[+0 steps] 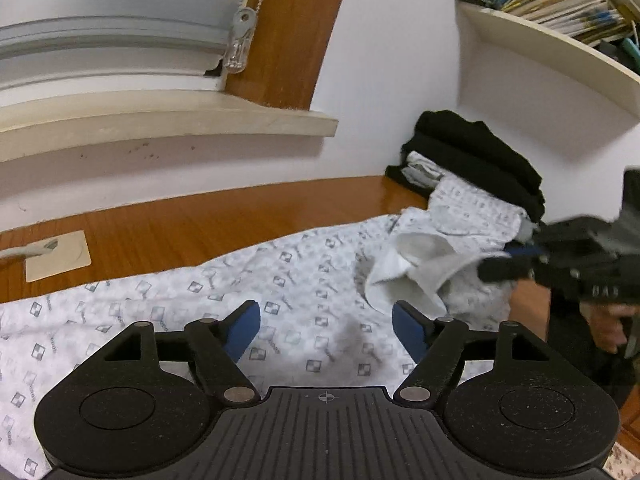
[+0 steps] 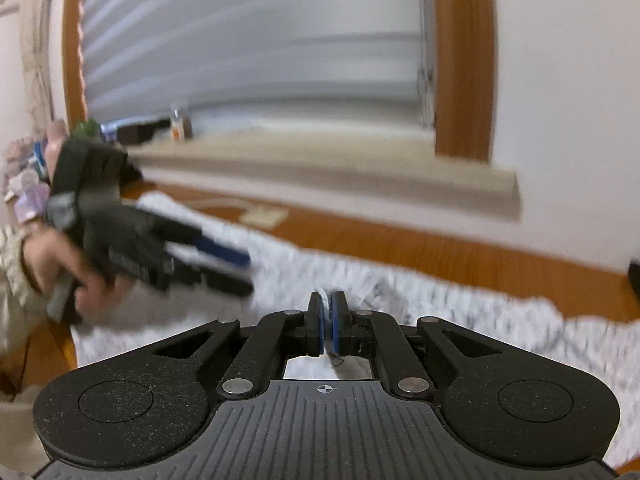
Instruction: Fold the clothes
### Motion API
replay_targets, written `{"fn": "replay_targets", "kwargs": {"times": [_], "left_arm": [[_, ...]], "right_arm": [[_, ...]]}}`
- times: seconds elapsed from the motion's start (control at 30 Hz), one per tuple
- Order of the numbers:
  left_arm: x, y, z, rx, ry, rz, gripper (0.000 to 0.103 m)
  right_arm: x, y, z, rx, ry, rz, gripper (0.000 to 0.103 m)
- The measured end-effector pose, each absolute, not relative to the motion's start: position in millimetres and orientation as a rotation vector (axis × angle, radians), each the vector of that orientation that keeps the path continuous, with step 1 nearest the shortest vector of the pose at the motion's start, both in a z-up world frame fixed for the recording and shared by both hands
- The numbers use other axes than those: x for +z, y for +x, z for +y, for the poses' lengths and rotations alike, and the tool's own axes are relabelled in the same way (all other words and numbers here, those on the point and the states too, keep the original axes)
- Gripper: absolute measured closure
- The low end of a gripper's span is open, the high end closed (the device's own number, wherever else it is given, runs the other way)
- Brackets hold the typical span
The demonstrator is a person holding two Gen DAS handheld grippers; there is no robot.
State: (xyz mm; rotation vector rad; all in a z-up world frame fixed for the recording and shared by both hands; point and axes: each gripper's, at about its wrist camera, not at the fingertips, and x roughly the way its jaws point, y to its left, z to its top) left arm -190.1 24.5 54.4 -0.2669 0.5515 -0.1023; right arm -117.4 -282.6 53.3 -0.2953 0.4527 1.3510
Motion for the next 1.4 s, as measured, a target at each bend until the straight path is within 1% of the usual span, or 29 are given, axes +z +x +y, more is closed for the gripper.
{"fn": "replay_targets", "kwargs": {"times": [0.13, 0.3, 0.4, 0.43, 0.47, 0.5, 0.6, 0.63, 0.77, 0.93, 1.03, 1.13, 1.23, 1.27, 1.4], "left_arm": [[55, -170, 16, -0.141, -0.281, 0.580, 0.026], [53, -134, -18, -0.192, -0.222, 0.641, 0.026], [50, -115, -36, -0.195, -0.160, 0.667, 0.030], [48, -110, -40, -0.197, -0.140, 0.671, 0.035], [47, -105, -45, -0.199, -0.120, 0.676, 0.050], [47, -103, -49, -0.229, -0.104, 0.677, 0.060], [49, -104, -53, -0.249, -0.078, 0.642, 0.098], [55, -111, -47, -0.238, -0.064, 0.620, 0.101], [88, -146, -15, -0.179, -0.005, 0.527, 0.101], [129, -190, 25, -0.105, 0.067, 0.409, 0.101], [131, -208, 47, -0.046, 0.096, 0.395, 0.101], [117, -221, 73, 0.009, 0.077, 0.426, 0.101], [97, -232, 103, 0.070, 0.035, 0.468, 0.094], [89, -234, 112, 0.087, 0.012, 0.483, 0.090], [65, -250, 140, 0.142, -0.081, 0.522, 0.079]], "right_arm": [[56, -118, -306, 1.300, -0.244, 0.418, 0.097], [75, -110, -333, 1.259, -0.180, 0.358, 0.097], [80, -106, -344, 1.254, -0.156, 0.334, 0.097], [82, -106, -346, 1.255, -0.151, 0.328, 0.097], [83, -107, -348, 1.259, -0.150, 0.325, 0.097], [83, -107, -349, 1.264, -0.150, 0.324, 0.097], [82, -109, -351, 1.281, -0.147, 0.322, 0.097], [82, -109, -351, 1.286, -0.146, 0.323, 0.097], [79, -114, -343, 1.321, -0.146, 0.339, 0.097], [70, -133, -311, 1.448, -0.112, 0.414, 0.097], [67, -158, -275, 1.553, -0.111, 0.430, 0.097], [64, -187, -232, 1.641, -0.134, 0.436, 0.096], [58, -203, -206, 1.683, -0.166, 0.441, 0.084], [56, -207, -200, 1.690, -0.181, 0.436, 0.076], [53, -188, -215, 1.583, -0.191, 0.406, 0.074]]}}
